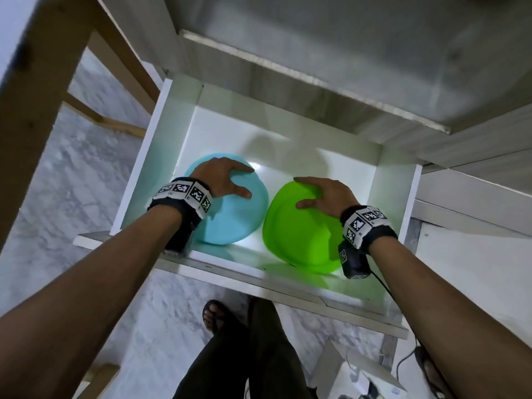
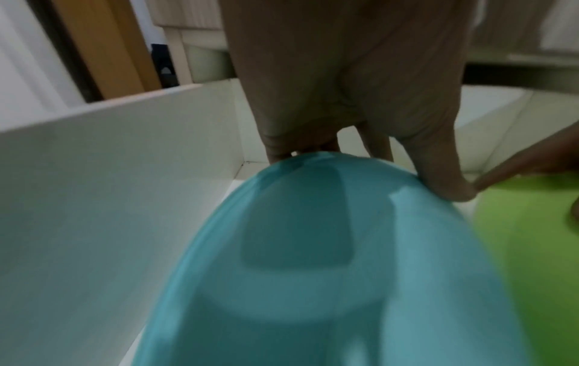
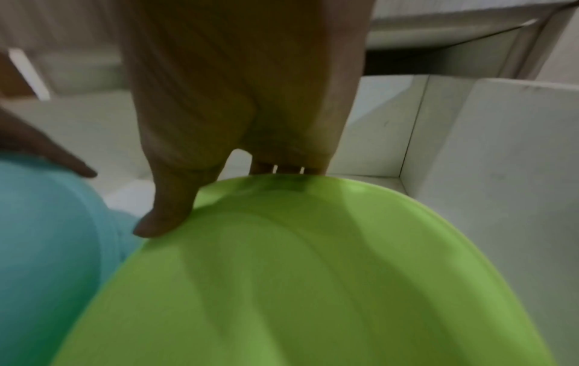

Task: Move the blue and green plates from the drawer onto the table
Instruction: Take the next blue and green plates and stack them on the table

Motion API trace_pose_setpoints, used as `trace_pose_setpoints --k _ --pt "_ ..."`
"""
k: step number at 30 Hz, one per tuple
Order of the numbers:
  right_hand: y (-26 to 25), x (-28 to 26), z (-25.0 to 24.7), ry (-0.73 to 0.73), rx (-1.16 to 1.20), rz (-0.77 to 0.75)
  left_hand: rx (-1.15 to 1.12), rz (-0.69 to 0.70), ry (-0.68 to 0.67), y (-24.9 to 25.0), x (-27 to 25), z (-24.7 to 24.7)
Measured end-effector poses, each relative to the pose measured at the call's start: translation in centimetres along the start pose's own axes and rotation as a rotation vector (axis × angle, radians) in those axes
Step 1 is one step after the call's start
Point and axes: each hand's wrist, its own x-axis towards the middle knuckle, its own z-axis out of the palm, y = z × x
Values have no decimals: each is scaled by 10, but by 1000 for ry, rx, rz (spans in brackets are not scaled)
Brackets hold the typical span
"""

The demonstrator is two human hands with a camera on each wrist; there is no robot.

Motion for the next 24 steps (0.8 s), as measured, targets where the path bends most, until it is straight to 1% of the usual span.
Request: trace_pose_setpoints --k 2,5,8,13,15,19,21,24 --pt "-12 -14 -6 -16 42 -26 -103 2 7 2 -19 -6" --pt "-34 -40 -17 -17 -1 -80 -171 30 59 7 -55 -15" --pt "-62 -64 -38 6 -70 -138 -222 39 160 15 -95 -28" --pt "-131 -98 -85 71 -159 -263 -283 32 337 26 -164 -68" --pt "-158 -106 -103 66 -204 -357 -315 4 401 29 -192 -85" --pt "-213 -130 -140 81 -287 -476 -368 -50 538 39 -256 -115" --pt "-246 -146 -154 114 -359 -552 -369 -98 631 44 -297 -128" --pt "-303 -171 -161 100 -415 -701 -396 -183 792 45 -363 -142"
